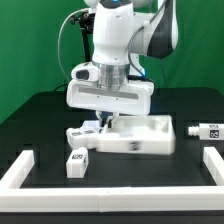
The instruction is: Assemble one leg
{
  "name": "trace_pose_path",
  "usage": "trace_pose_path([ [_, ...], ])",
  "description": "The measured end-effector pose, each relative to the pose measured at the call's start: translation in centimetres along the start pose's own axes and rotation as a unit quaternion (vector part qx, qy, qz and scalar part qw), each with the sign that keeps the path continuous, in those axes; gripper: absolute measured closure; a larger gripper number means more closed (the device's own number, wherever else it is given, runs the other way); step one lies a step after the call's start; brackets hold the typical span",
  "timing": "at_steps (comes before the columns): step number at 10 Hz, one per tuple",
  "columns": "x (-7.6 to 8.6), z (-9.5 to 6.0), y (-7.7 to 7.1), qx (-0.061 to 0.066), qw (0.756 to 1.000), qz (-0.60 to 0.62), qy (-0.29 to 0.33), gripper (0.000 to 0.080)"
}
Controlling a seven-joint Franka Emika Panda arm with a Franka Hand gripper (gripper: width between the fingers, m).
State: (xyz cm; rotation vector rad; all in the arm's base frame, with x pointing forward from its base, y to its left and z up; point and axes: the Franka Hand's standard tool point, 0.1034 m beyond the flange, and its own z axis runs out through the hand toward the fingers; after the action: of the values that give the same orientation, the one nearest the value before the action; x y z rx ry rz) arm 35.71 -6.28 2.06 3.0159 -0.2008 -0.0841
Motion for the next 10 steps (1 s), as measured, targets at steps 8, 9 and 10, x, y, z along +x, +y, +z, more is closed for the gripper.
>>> trace_pose_path([
  [8, 3.6, -2.4, -3.3, 0.035, 0.999, 0.009, -0.019, 0.0742],
  [9, 5.5, -3.1, -3.8, 0.040, 0.999, 0.016, -0.024, 0.0742],
  [10, 7.8, -3.6, -4.3, 0.040, 0.999, 0.016, -0.020, 0.0742],
])
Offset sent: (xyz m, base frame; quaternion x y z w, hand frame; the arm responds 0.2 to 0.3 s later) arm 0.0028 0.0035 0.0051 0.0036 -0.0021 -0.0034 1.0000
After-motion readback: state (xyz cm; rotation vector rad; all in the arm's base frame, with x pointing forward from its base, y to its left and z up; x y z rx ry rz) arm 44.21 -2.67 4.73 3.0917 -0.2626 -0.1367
